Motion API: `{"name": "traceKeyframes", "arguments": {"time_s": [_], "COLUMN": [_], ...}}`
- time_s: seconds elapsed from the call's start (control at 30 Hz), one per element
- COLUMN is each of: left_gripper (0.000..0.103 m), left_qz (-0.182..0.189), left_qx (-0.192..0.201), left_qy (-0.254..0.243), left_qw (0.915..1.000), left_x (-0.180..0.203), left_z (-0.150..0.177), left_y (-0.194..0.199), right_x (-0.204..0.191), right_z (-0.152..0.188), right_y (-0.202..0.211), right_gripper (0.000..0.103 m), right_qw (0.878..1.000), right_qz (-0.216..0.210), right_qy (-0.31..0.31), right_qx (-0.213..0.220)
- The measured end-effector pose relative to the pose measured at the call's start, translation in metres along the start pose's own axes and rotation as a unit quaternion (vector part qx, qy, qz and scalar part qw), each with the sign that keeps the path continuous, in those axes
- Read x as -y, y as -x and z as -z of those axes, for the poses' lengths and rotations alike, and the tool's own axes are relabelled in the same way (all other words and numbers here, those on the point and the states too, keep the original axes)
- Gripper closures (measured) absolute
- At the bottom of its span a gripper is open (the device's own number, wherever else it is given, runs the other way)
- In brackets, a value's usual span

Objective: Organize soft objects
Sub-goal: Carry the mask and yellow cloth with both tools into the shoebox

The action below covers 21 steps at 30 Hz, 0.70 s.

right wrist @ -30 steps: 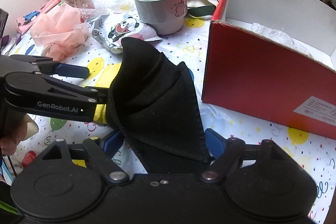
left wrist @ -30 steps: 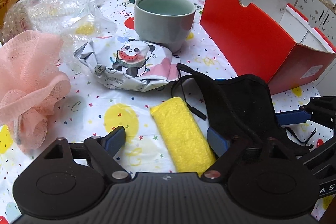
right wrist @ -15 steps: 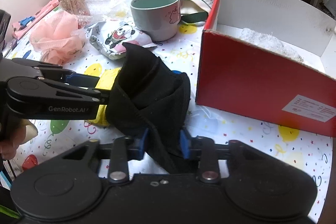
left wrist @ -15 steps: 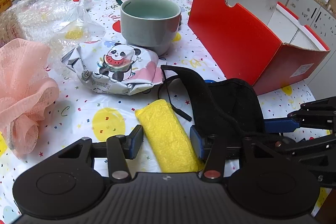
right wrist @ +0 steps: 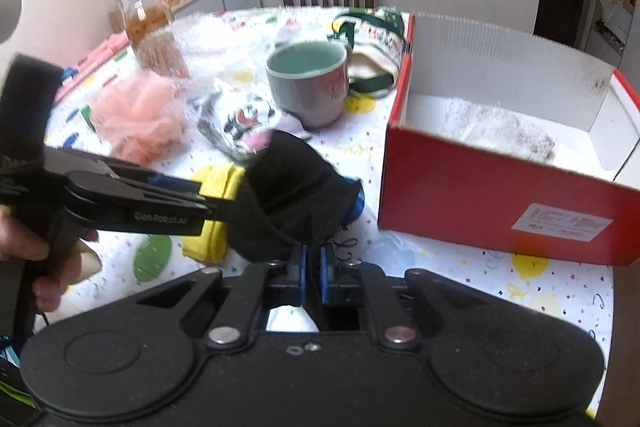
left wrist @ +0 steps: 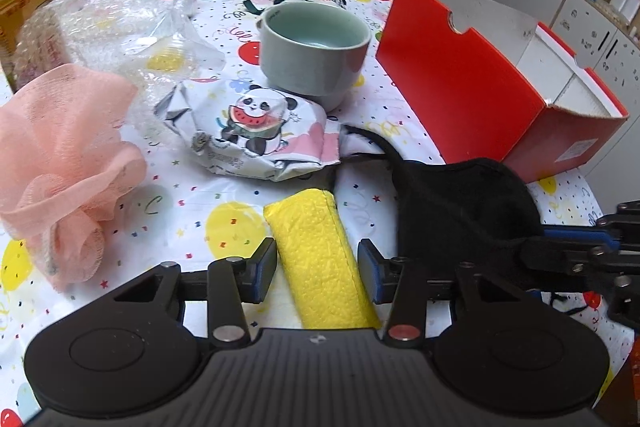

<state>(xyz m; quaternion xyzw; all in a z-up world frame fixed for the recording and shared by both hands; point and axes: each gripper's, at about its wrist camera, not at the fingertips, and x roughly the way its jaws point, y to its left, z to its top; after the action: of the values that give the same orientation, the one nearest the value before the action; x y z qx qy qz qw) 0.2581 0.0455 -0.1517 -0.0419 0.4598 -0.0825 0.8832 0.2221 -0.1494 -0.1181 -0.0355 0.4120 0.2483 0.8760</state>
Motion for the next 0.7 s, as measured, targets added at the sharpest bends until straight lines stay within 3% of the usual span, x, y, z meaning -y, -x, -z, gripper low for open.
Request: {"name": "traceKeyframes", "arguments": {"time_s": [0.37,0.7], "left_gripper": [0.064,0.066], "left_qz": [0.021,0.043], "left_qx": [0.012,0.046], "left_qy": [0.022,0.010], "left_qw": [0.9995,0.9980], "left_x": [-0.007,0.006], "left_z": [-0.007,-0.031], "left_y": [0.028,0.062], "right_x": [-0.003,0.014], "right_z": [-0.018,-0.041], "right_y": [0.049,0.092], "right_gripper": [0.097,0.097], "right_qw": [0.998,0.992], "right_qz": [-0.011,0.000], "right_qy": [-0.011,-0.024], "right_qx": [0.061,0.122]}}
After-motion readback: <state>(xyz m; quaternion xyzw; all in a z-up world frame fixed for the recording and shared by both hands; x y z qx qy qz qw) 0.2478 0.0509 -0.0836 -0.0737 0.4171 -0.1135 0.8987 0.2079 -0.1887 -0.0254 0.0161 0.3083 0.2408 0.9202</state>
